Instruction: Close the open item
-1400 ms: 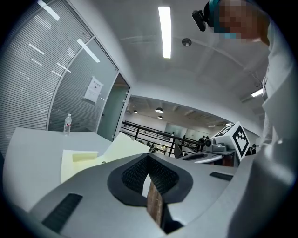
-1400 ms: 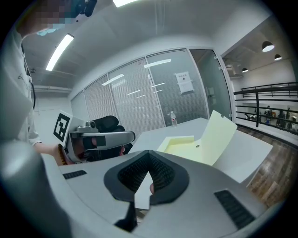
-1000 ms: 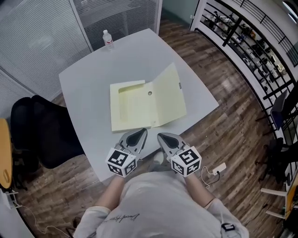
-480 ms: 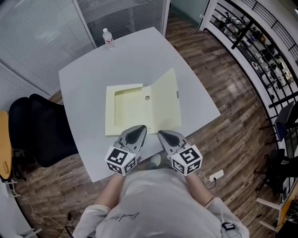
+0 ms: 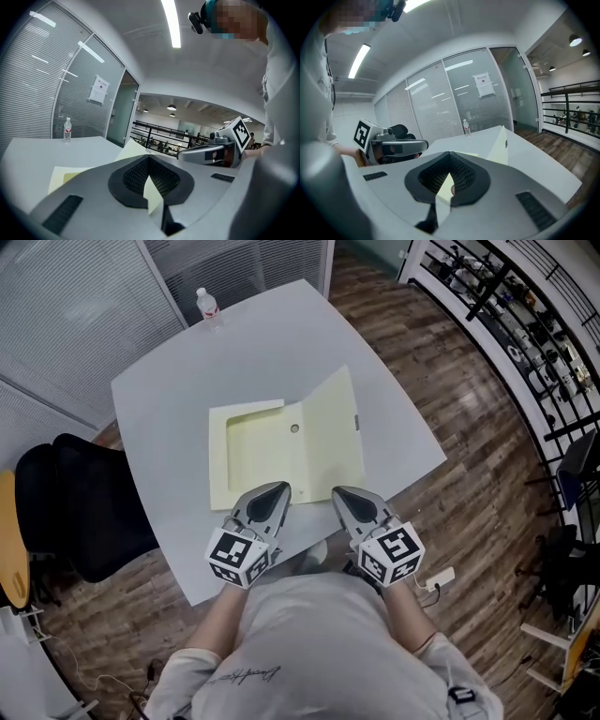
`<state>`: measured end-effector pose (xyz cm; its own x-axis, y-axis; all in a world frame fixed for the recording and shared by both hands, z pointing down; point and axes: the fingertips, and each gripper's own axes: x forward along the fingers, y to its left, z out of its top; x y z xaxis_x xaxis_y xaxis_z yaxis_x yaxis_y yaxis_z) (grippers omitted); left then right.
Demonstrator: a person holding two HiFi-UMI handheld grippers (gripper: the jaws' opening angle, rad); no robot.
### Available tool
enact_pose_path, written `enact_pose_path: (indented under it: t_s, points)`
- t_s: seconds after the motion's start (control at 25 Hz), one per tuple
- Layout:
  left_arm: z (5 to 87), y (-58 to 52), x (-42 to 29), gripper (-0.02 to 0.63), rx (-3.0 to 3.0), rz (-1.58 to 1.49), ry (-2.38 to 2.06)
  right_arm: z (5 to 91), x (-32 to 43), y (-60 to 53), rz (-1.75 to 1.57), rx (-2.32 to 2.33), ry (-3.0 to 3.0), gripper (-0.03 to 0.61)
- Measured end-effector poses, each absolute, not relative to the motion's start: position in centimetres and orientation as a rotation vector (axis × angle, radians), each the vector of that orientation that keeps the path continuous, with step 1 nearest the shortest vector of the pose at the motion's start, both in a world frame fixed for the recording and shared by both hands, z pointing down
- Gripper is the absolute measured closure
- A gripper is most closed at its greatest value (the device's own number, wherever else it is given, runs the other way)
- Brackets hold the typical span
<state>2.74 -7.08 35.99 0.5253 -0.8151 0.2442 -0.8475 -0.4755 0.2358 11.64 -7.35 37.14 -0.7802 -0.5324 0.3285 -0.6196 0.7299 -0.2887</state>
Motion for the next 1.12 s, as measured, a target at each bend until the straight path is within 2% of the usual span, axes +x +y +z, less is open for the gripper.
enact_pose_path:
  t_s: [0.64, 1.12]
  points:
    - [37.6, -10.1, 2.4, 0.606, 2.456, 0.193, -1.329, 38.4, 21.4, -13.1, 0.597, 1.287, -2.533, 0.565]
    - [39.9, -9.9, 1.6, 0.606, 2.408, 0.228, -1.309, 43.5, 21.8, -14.4, 0.644, 1.269, -2.450, 0.566]
